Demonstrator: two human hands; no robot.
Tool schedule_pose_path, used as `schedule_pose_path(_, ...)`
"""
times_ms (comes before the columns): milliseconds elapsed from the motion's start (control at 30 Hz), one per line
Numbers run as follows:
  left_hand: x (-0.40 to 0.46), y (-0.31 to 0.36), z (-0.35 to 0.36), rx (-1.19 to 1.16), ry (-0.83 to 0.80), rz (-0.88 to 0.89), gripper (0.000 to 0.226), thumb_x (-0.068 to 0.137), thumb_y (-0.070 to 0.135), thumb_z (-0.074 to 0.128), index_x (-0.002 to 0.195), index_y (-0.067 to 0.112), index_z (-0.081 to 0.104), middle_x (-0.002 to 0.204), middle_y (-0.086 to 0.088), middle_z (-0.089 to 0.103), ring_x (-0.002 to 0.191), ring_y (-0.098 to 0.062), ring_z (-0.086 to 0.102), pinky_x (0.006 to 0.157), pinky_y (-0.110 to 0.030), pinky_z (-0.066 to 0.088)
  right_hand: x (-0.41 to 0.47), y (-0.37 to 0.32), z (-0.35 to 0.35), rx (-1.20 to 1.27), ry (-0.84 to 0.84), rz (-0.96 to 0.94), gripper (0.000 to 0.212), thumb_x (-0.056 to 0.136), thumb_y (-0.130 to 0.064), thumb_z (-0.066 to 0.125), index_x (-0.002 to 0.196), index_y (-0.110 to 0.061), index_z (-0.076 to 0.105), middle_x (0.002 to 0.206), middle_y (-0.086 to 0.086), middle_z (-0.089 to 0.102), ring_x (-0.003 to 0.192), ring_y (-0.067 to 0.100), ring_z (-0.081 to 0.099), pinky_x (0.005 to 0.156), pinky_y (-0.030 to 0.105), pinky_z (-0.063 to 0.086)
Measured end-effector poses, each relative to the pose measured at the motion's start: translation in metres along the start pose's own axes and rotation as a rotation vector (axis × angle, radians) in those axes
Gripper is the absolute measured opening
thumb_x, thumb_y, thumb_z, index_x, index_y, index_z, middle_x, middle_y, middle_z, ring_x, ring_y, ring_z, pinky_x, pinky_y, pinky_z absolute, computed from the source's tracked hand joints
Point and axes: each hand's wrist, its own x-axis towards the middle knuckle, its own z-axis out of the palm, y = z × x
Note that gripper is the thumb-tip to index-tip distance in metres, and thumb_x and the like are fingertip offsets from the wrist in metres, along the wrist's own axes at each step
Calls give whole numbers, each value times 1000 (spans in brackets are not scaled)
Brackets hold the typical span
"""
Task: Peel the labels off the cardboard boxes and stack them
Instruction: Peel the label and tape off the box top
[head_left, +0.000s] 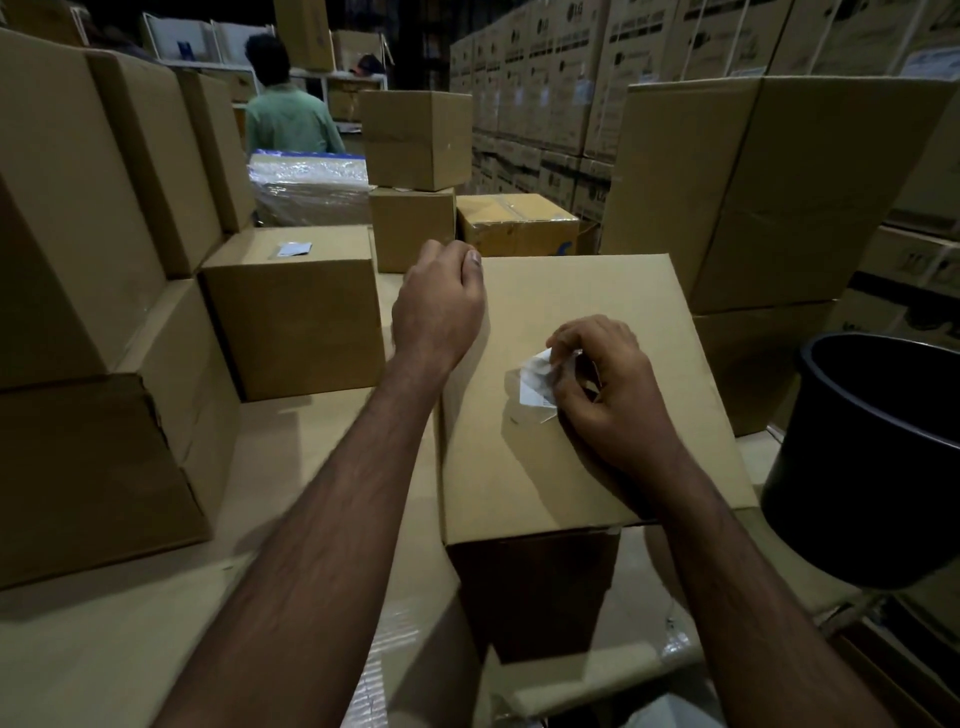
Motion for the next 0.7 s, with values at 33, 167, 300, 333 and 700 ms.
schedule_pose_path(33,0,0,1,1,-2,0,35,107,33,35,117,15,63,111,-2,55,89,-12,52,62,-24,37,0,-1,0,5,-2,12,20,83,-3,61,95,-18,58,100,-9,58,99,14,50,79,38,52)
schedule_pose_path(167,0,0,0,-1,-1,1,35,107,34,35,118,16,62,111,-1,54,89,-12,53,62,-22,38,-2,-4,-1,39,-38,69,44,88,-5,64,125,-27,54,106,-30,45,107,12,51,88,29,53)
schedule_pose_path(300,-1,1,0,-2,-2,3,35,107,33,35,119,16,62,113,-1,55,89,-10,52,61,-20,36,-1,-4,-2,9,-35,82,66,88,-4,61,147,-26,41,100,-14,53,102,13,48,84,20,44)
schedule_pose_path(333,-1,1,0,-2,-3,4,35,107,34,35,119,16,62,113,-1,55,89,-10,52,61,-21,37,0,-4,-2,-11,-34,68,59,88,-6,59,144,-23,47,102,-10,55,102,13,47,83,22,44)
schedule_pose_path(700,-5,3,-4,-19,-5,-9,35,107,35,35,117,17,63,108,1,53,90,-13,53,67,-28,43,-10,-2,-8,122,-32,-6,22,80,-15,53,86,-11,74,100,-2,66,103,14,56,79,37,51)
